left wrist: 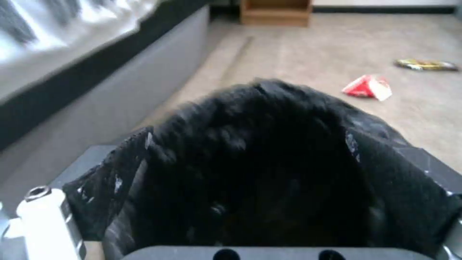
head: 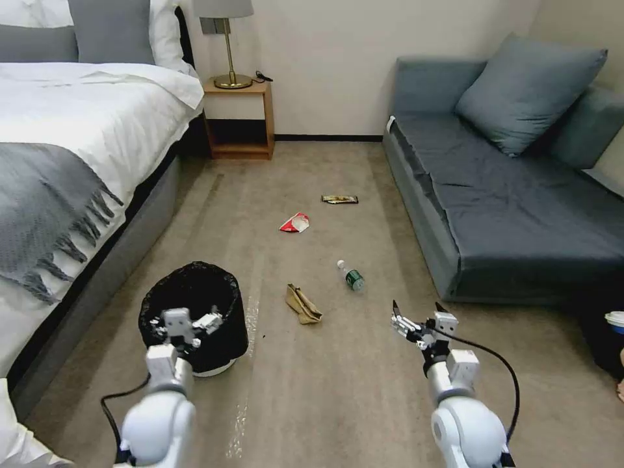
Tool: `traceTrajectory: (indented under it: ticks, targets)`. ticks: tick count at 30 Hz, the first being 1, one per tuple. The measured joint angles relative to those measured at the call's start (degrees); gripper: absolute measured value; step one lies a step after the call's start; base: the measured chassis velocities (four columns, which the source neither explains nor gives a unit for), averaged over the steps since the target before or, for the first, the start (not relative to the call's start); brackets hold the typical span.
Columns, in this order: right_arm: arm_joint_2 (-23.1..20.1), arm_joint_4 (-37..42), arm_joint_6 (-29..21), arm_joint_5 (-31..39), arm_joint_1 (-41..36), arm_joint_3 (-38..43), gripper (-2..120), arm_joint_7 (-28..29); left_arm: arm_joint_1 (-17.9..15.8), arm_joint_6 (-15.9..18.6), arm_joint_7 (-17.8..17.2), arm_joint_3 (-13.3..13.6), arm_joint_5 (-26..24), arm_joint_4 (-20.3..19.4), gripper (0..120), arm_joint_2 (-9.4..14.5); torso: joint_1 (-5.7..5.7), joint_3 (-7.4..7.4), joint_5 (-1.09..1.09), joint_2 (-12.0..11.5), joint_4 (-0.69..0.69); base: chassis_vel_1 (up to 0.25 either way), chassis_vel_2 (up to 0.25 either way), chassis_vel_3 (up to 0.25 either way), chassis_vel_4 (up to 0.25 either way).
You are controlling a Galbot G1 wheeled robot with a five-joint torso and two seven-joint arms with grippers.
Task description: Pick up the trash bin, then pick up the garbage on the floor and place it into the trash bin.
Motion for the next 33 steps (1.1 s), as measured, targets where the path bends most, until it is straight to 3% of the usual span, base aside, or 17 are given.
traceTrajectory:
  ticks: [2,3,4,5,8,15,17,20,25,28,30,31,33]
  targets:
    - [-0.1,-0.2,-1.8,1.2,0.9,-0.3,100,0.7,-0.7,0.9,-0.1,-0.3,-0.6,0.1,100,0.6,0.00,0.00,-0.02,0.0,0.03,0.000,0.000,0.000,0.000]
    - [-0.2,-0.5,-4.3,3.0,2.3,-0.7,100,1.6,-2.6,3.3,-0.6,-1.5,-2.2,0.4,100,2.4,0.00,0.01,-0.10,0.0,0.02,0.000,0.000,0.000,0.000]
    - [-0.3,-0.7,-6.4,4.4,3.4,-1.0,100,2.5,-4.8,5.7,-1.2,-2.9,-3.8,0.7,100,4.4,0.00,0.00,-0.01,0.0,-0.01,0.000,0.000,0.000,0.000]
    - [-0.3,-0.7,-6.4,4.4,3.4,-1.0,100,2.5,-4.8,5.7,-1.2,-2.9,-3.8,0.7,100,4.4,0.00,0.00,-0.01,0.0,-0.01,0.000,0.000,0.000,0.000]
    - [-0.6,-1.3,-11.8,8.0,6.2,-1.8,100,4.4,-7.2,8.4,-1.6,-4.6,-5.9,0.5,100,7.5,0.00,0.00,0.00,0.0,0.02,0.000,0.000,0.000,0.000]
    - [-1.1,-2.5,-22.2,15.1,11.7,-3.4,100,8.4,-6.7,8.7,-1.4,-5.6,-6.7,-0.7,99,9.1,0.00,0.00,-0.04,0.0,0.01,0.000,0.000,0.000,0.000]
    - [-1.2,-2.6,-23.2,15.8,12.2,-3.6,100,8.8,-6.6,8.7,-1.4,-5.7,-6.8,-0.8,99,9.3,0.00,0.00,-0.03,0.0,0.02,0.000,0.000,0.000,0.000]
    - [-4.0,-4.4,-19.3,18.3,15.6,-3.6,100,7.5,-6.2,9.0,-1.4,-6.1,-7.2,-0.9,99,10.2,0.00,0.00,-0.02,0.0,0.04,0.000,0.000,0.000,0.000]
    - [-4.9,-4.6,-17.8,18.6,16.0,-3.6,100,7.0,-5.6,10.7,-2.0,-6.5,-8.9,-1.6,98,10.9,0.00,0.00,0.00,0.0,0.00,0.000,0.000,0.000,0.000]
    - [-5.5,-4.6,-15.4,18.4,15.7,-3.3,100,6.0,-4.8,16.8,-6.2,-8.0,-16.0,-3.3,97,12.8,0.00,0.00,-0.01,0.0,0.01,0.000,0.000,0.000,0.000]
    - [-5.5,-4.6,-15.3,18.4,15.7,-3.3,100,5.9,-4.8,17.0,-6.3,-8.1,-16.2,-3.4,97,12.8,0.00,0.00,0.00,0.0,0.01,0.000,0.000,0.000,0.000]
    - [-5.7,-4.5,-14.2,18.3,15.5,-3.2,100,5.6,-4.4,19.3,-8.3,-9.2,-19.8,-3.9,97,13.9,0.00,-0.01,0.00,0.0,0.01,0.000,0.000,0.000,0.000]
    - [-5.7,-4.5,-13.3,18.2,15.2,-3.2,100,5.2,-3.9,20.2,-9.0,-10.5,-21.4,-3.9,97,15.2,0.00,-0.01,-0.02,0.0,0.00,0.000,0.000,0.000,0.000]
